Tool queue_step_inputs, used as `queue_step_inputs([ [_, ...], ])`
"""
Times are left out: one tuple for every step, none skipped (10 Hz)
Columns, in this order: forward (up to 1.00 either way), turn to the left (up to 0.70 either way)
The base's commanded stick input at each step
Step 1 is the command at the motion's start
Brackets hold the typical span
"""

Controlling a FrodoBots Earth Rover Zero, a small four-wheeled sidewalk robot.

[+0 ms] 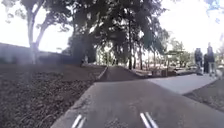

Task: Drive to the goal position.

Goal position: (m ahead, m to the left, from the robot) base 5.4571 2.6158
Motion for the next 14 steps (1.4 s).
queue_step_inputs([
  [0.97,0.00],
  [0.97,0.00],
  [0.97,0.00],
  [0.97,0.00],
  [0.98,0.00],
  [0.98,0.00],
  [0.98,0.00],
  [0.98,0.00],
  [0.98,0.00],
  [0.98,0.00],
  [0.98,0.00],
  [0.98,0.00],
  [0.98,0.00],
  [0.98,0.00],
])
